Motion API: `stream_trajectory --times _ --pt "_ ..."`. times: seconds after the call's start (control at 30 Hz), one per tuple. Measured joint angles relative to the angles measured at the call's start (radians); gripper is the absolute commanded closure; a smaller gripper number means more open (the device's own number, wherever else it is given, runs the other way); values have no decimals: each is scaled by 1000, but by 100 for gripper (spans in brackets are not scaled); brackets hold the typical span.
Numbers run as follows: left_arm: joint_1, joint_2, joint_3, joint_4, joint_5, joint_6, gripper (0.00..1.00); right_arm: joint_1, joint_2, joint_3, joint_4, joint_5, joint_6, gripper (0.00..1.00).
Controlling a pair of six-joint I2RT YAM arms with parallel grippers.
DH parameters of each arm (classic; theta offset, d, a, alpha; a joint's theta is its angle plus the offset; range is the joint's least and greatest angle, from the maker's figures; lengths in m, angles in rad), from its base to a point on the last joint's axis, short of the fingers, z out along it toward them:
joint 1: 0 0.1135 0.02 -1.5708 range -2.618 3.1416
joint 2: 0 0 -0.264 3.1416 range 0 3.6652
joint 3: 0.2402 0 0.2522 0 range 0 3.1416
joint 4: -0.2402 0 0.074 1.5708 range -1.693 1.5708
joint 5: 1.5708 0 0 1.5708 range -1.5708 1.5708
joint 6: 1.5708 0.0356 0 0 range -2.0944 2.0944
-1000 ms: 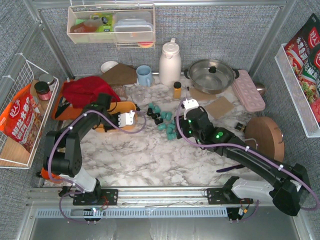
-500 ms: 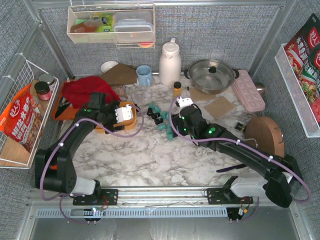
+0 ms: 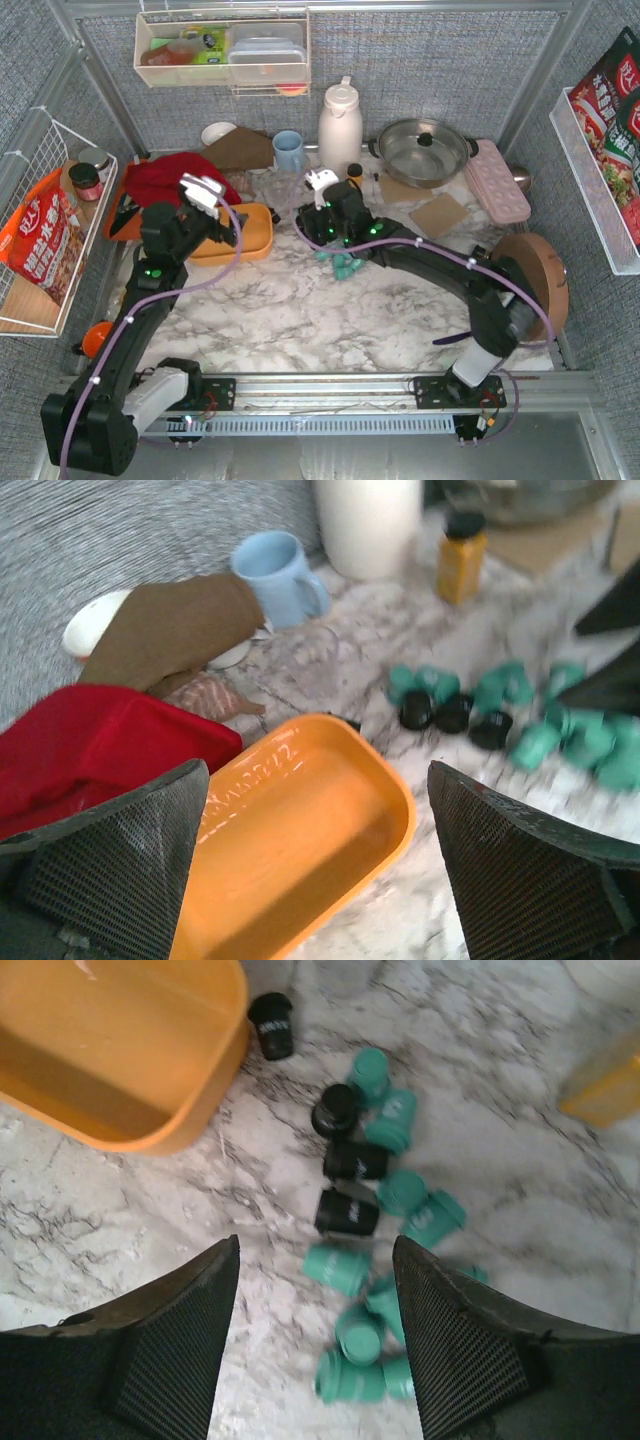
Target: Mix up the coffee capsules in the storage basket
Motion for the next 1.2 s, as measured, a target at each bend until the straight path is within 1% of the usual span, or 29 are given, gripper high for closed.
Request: stream_trajectory --times 0.07,0.17,0.23,0.33,0.53,0.7,0.83,1.1,1.2 --pt "0 -31 11 16 -90 -153 1 -9 70 54 24 -39 -25 34" --pt "0 -55 50 -14 -228 -315 1 -27 167 130 60 -108 -55 36" --pt "0 -68 56 -46 -293 -378 1 -44 230 179 86 -150 -68 37" --pt "0 -88 45 -101 -337 -433 1 -67 312 246 116 -210 -81 39" --pt "0 -143 11 -143 -416 -470 1 -114 446 366 139 -309 -82 44" --pt "0 -175 -27 -138 -506 -485 1 -123 531 439 147 -346 -78 46" --pt "0 -184 -55 -138 -550 -489 1 -122 593 496 146 -367 -65 49" --pt "0 -214 -89 -125 -587 -491 1 -122 674 583 135 -367 -61 48" --pt "0 -234 -98 -112 -595 -491 1 -118 709 611 129 -369 -65 46"
